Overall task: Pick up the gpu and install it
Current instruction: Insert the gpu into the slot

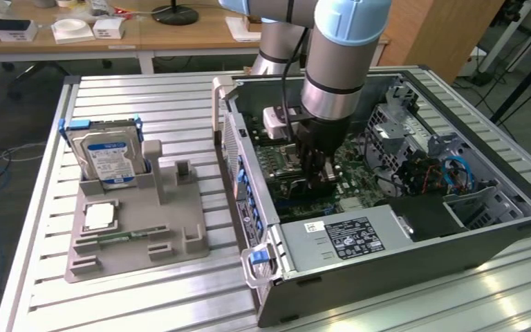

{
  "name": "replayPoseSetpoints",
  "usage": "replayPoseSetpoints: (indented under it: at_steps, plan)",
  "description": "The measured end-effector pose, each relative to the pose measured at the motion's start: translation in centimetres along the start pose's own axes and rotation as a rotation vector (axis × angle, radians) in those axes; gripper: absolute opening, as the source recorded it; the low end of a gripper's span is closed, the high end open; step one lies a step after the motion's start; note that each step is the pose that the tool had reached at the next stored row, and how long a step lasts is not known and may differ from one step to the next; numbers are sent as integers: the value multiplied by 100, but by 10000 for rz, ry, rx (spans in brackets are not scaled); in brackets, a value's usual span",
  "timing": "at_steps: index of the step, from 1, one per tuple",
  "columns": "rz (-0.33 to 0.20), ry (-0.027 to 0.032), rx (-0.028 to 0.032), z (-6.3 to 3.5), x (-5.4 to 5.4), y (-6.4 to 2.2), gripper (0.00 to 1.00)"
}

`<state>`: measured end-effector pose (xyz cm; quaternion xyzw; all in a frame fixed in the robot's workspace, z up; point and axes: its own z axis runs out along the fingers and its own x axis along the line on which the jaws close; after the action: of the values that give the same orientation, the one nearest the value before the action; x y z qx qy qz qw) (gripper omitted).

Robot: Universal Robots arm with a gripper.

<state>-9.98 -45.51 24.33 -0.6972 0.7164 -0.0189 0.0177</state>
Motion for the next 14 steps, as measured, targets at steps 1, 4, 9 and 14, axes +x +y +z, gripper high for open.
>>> replayPoseSetpoints:
  at_steps: [1, 4, 9, 14]
  plan:
    - [-1, 3, -1, -12, 0, -1, 33]
    - [-3, 2, -1, -114, 0, -7, 45]
    - [-3, 2, -2, -339, 1, -19, 49]
    - [-3, 0, 0, -385, 0, -22, 25]
